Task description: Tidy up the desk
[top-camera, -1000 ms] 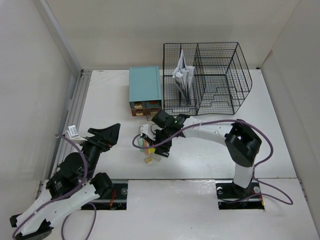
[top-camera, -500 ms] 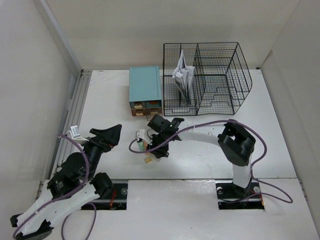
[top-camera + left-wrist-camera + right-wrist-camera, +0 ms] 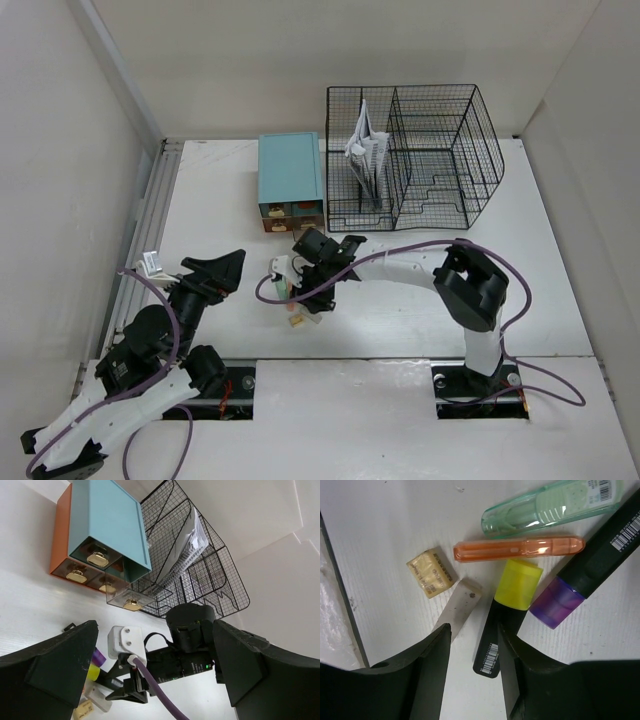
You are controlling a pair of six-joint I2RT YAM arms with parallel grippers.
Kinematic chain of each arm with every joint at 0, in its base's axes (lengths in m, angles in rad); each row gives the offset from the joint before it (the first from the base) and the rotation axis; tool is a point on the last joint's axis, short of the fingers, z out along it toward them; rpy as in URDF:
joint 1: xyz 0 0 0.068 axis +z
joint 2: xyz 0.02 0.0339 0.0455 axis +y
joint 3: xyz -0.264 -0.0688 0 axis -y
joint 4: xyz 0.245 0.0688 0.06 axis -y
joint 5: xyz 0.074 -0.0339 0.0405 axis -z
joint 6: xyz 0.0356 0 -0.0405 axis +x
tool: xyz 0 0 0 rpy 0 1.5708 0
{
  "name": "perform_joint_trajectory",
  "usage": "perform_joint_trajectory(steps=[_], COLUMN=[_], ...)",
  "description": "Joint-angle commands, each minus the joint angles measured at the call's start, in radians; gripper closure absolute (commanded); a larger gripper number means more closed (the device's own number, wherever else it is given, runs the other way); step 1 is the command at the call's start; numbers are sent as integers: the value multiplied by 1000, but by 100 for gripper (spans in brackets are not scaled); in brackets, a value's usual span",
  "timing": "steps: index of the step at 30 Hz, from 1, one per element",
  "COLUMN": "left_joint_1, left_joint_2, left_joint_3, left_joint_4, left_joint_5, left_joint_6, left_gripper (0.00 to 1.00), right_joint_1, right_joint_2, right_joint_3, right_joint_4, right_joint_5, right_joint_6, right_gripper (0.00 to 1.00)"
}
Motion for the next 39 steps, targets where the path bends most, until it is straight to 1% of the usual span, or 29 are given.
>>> perform_joint_trajectory(steps=[1, 8, 16, 28, 39], left_joint_1=[-4, -4, -4, -4, -4], left_joint_2=[-12, -12, -21, -21, -12], left_joint_3=[-9, -9, -9, -9, -9], left_joint_4=[37, 37, 46, 46, 65], left_joint_5=[13, 13, 13, 13, 13], left_joint_6=[15, 15, 15, 24, 33], left_gripper=[1, 1, 1, 1, 1], right_joint_1=[6, 6, 6, 6, 6], right_joint_2=[51, 40, -27, -56, -85], right_joint_3=[17, 17, -3, -12, -3], right_joint_4=[22, 31, 31, 40, 49], right_joint_5=[73, 117, 152, 174, 226], right_joint_6=[11, 11, 11, -7, -17], right_gripper=[52, 51, 51, 51, 51])
